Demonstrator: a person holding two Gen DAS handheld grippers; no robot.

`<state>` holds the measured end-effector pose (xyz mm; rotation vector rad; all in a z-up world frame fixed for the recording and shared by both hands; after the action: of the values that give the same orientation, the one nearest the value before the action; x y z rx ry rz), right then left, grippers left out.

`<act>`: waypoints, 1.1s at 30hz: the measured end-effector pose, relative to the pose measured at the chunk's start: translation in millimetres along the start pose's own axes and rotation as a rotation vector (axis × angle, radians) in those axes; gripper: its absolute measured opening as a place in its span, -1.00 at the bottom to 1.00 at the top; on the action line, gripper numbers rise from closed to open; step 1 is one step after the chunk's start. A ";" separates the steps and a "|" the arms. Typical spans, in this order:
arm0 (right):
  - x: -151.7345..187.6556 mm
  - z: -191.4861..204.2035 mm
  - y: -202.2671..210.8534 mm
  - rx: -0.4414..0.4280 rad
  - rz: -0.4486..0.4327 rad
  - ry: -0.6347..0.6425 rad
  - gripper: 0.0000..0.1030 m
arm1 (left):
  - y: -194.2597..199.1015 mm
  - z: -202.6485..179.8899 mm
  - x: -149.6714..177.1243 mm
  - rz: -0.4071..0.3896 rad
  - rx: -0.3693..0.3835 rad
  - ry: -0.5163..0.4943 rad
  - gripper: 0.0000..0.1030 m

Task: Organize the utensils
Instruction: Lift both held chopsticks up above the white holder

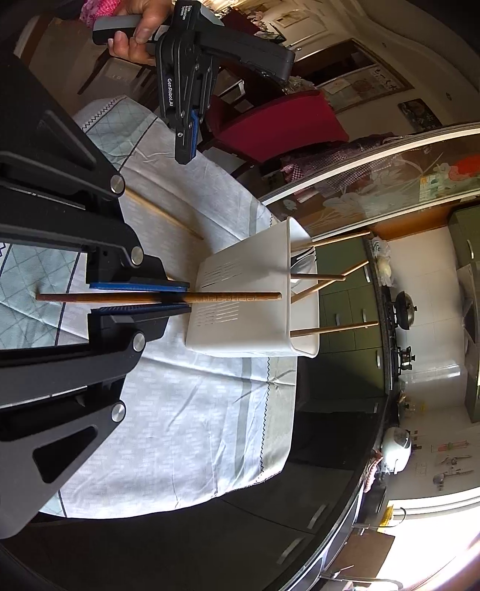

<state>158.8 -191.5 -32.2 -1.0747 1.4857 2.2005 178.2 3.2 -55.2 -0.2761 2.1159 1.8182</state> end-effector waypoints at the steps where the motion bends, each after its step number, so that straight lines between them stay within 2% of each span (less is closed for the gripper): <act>1: 0.6 -0.7 3.8 0.001 -0.004 0.000 -0.86 | -5.0 -0.7 -0.1 0.022 0.015 0.011 -0.84; 3: 2.7 -0.8 10.4 -0.001 -0.016 -0.001 -0.86 | -19.0 0.9 0.6 0.065 0.034 0.040 -0.84; 12: 8.3 1.1 25.6 -0.001 -0.042 0.004 -0.86 | -80.4 8.7 -19.8 0.149 -0.028 0.090 -0.80; 14: 8.4 -0.7 29.4 -0.001 -0.047 0.003 -0.86 | -89.1 9.5 -22.5 0.162 -0.045 0.099 -0.72; 22: 9.6 -3.8 33.3 -0.015 -0.050 0.000 -0.86 | -113.5 5.2 -30.0 0.208 -0.085 0.106 -0.71; 25: 10.2 -6.0 35.1 -0.017 -0.051 -0.004 -0.86 | -115.0 -0.8 -29.2 0.210 -0.095 0.099 -0.75; 26: 10.3 -6.9 35.5 -0.018 -0.051 -0.005 -0.86 | -115.2 -1.6 -29.2 0.210 -0.095 0.099 -0.87; 29: 10.5 -9.2 36.9 -0.023 -0.053 -0.008 -0.86 | -112.9 -4.3 -29.2 0.200 -0.085 0.098 -0.87; 33: 9.8 -11.0 36.7 -0.027 -0.054 -0.009 -0.86 | -88.7 -2.5 -28.7 0.146 -0.077 0.085 -0.87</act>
<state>134.9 -218.9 -16.3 -1.0984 1.4101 2.1921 236.3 -15.9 -125.6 -0.2262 2.1775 2.0074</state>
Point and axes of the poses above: each gripper's, at about its wrist camera, not at the fingertips, and y roughly against the way its jaws point, z to its left, x to its underside, the point moved 2 cm from there along -y, roughly the way its jaws point, and after that the axes turned 2 degrees about z, right-handed, at the moved point
